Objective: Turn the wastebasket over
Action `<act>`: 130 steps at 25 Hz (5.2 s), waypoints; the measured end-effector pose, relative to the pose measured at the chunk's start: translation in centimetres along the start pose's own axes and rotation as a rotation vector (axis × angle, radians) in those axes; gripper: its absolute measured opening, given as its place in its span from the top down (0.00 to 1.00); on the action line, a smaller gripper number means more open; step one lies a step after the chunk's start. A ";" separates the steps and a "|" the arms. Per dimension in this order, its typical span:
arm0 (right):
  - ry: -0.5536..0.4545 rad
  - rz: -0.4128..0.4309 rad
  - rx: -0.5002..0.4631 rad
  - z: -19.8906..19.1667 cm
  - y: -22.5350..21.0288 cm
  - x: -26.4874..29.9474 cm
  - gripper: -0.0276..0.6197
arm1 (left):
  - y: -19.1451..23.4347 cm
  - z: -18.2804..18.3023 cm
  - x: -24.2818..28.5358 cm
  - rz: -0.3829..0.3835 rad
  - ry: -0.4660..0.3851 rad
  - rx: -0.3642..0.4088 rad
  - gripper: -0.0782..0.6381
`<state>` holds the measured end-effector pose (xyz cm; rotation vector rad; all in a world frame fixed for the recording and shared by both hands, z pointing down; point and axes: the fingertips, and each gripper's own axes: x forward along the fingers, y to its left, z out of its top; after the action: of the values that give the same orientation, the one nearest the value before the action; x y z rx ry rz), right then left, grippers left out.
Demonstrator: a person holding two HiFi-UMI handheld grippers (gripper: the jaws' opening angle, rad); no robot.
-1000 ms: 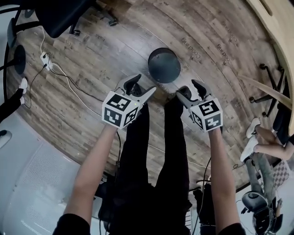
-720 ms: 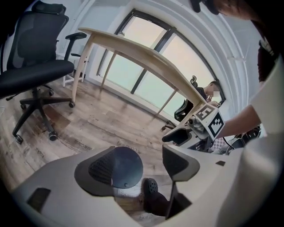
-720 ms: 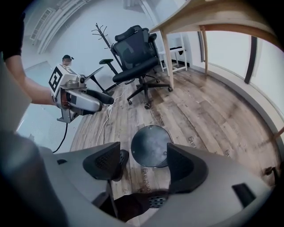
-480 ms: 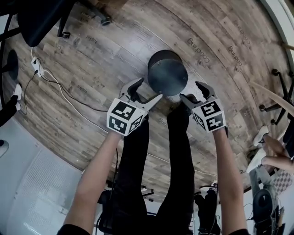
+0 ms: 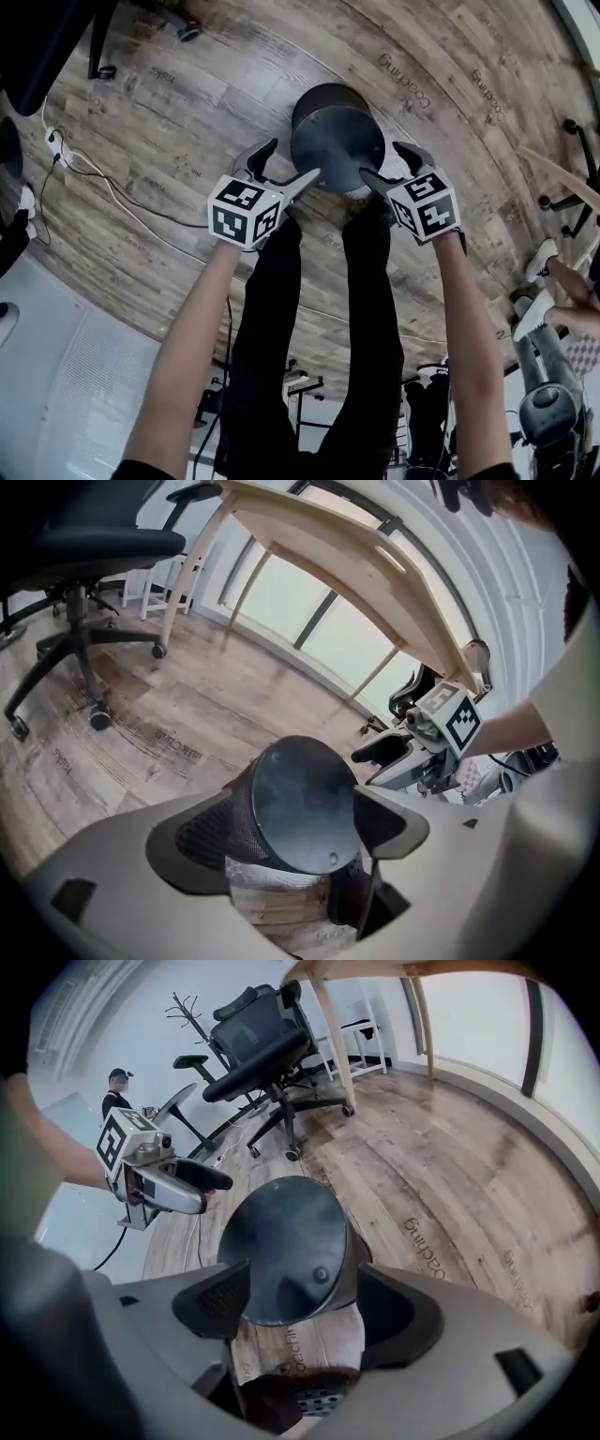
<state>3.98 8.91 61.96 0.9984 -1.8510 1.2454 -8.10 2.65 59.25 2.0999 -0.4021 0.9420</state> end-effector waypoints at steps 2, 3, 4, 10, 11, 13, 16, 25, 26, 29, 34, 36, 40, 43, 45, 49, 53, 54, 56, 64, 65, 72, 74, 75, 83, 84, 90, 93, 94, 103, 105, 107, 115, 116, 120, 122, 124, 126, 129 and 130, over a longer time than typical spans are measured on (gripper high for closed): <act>0.009 0.010 0.021 0.0 -0.2 0.4 0.43 | 0.4 -0.4 0.9 -0.008 0.015 -0.010 0.33; 0.012 0.018 0.030 0.0 -0.3 0.7 0.43 | 0.6 -0.5 1.3 -0.014 0.023 -0.015 0.33; 0.015 0.025 0.037 0.1 -0.4 0.9 0.43 | 0.8 -0.7 1.7 -0.019 0.032 -0.020 0.33; 0.043 0.033 0.036 0.1 -0.9 2.0 0.43 | 1.3 -1.4 3.3 -0.025 0.069 -0.038 0.33; 0.048 0.034 0.029 0.1 -1.1 2.1 0.43 | 1.3 -1.5 3.6 -0.026 0.077 -0.036 0.33; 0.058 0.036 0.020 0.1 -1.4 2.4 0.43 | 1.4 -1.5 4.0 -0.023 0.091 -0.028 0.33; 0.074 0.034 0.015 0.0 -1.9 2.9 0.43 | 1.7 -1.5 4.5 -0.011 0.100 -0.038 0.33; 0.100 0.130 0.115 -0.6 -2.1 3.6 0.43 | 2.9 -2.7 5.8 -0.032 0.145 -0.079 0.33; 0.100 0.137 0.113 -0.5 -2.1 3.6 0.42 | 3.0 -2.8 5.8 -0.041 0.147 -0.085 0.33; 0.105 0.154 0.112 -0.5 -2.1 3.8 0.42 | 3.1 -3.2 6.0 -0.076 0.166 -0.150 0.33; 0.117 0.194 0.154 -0.7 -2.1 3.9 0.42 | 3.2 -3.6 6.3 -0.148 0.205 -0.248 0.33; 0.111 0.207 0.168 -0.7 -2.1 3.9 0.42 | 3.2 -3.5 6.4 -0.157 0.204 -0.243 0.33; 0.103 0.226 0.188 -0.8 -2.0 3.9 0.43 | 3.2 -3.6 6.4 -0.155 0.199 -0.249 0.33; 0.104 0.224 0.187 -0.8 -1.9 4.0 0.43 | 3.2 -3.6 6.3 -0.140 0.215 -0.241 0.33; 0.104 0.212 0.185 -0.8 -1.9 3.8 0.44 | 3.0 -3.4 6.2 -0.127 0.221 -0.227 0.35; 0.109 0.165 0.164 -0.8 -1.7 3.3 0.47 | 2.6 -3.2 5.8 -0.084 0.202 -0.180 0.37; 0.124 0.122 0.139 -1.1 -1.5 2.8 0.48 | 1.9 -3.0 5.5 -0.057 0.216 -0.105 0.39; 0.118 0.113 0.131 -1.0 -1.5 2.6 0.48 | 1.9 -2.7 5.3 -0.051 0.210 -0.081 0.39; 0.097 0.091 0.108 -0.4 -1.5 2.2 0.49 | 1.9 -1.8 4.8 -0.034 0.190 -0.024 0.40; 0.054 -0.003 0.010 2.4 -2.3 1.6 0.55 | 3.0 1.7 3.9 0.042 0.162 0.197 0.43; 0.059 -0.007 0.006 2.4 -2.4 1.6 0.55 | 3.1 1.9 3.9 0.046 0.164 0.213 0.43; 0.088 -0.007 -0.002 1.6 -1.9 1.7 0.55 | 2.6 0.9 3.7 0.056 0.184 0.223 0.43; 0.096 -0.003 -0.002 1.0 -1.3 1.8 0.55 | 2.4 0.1 3.6 0.059 0.196 0.222 0.42; 0.099 0.006 0.004 0.6 -1.0 1.8 0.55 | 2.3 -0.2 3.5 0.057 0.200 0.214 0.42; 0.114 0.088 0.076 -2.4 1.7 2.0 0.47 | 0.5 -3.6 2.7 -0.007 0.219 0.128 0.39; 0.120 0.099 0.082 -2.9 2.0 2.0 0.46 | 0.1 -4.0 2.7 -0.021 0.222 0.118 0.39; 0.150 0.128 0.086 -5.4 3.7 2.5 0.44 | -1.0 -7.4 2.2 -0.063 0.256 0.085 0.36; 0.156 0.138 0.102 -6.4 4.3 3.0 0.44 | -1.0 -8.8 2.3 -0.063 0.264 0.052 0.35; 0.158 0.140 0.109 -6.7 4.5 3.2 0.44 | -1.0 -9.2 2.3 -0.062 0.267 0.041 0.35; 0.153 0.099 0.137 -8.5 4.7 4.8 0.44 | -1.0 -12.4 3.4 -0.058 0.300 0.022 0.34; 0.161 0.104 0.135 -8.9 4.9 5.2 0.44 | -0.8 -13.0 3.6 -0.057 0.302 0.015 0.34; 0.167 0.107 0.135 -9.3 5.0 5.6 0.44 | -0.8 -13.6 3.7 -0.062 0.311 0.019 0.34; 0.176 0.099 0.150 -10.7 5.2 6.9 0.44 | -0.6 -15.4 4.5 -0.069 0.328 0.015 0.32; 0.175 0.097 0.146 -10.8 5.2 7.1 0.44 | -0.5 -15.5 4.6 -0.067 0.327 0.011 0.32; 0.167 0.088 0.141 -11.2 5.2 7.7 0.44 | -0.1 -16.1 5.0 -0.061 0.327 0.009 0.32; 0.169 0.082 0.134 -11.4 5.2 8.0 0.44 | 0.0 -16.5 5.2 -0.061 0.335 0.017 0.32; 0.176 0.076 0.118 -11.8 5.1 8.3 0.44 | 0.1 -16.9 5.4 -0.060 0.341 0.025 0.32; 0.181 0.069 0.098 -12.2 5.2 8.5 0.44 | 0.1 -17.5 5.6 -0.061 0.349 0.036 0.32; 0.170 0.057 0.068 -12.7 5.2 9.1 0.44 | 0.4 -18.5 6.1 -0.062 0.365 0.058 0.32; 0.166 0.057 0.058 -12.9 5.2 9.3 0.44 | 0.6 -18.8 6.3 -0.062 0.371 0.066 0.32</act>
<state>-3.44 20.30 71.63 0.8510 -1.7346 1.3804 -13.42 16.88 72.04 1.9274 -0.1159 1.2907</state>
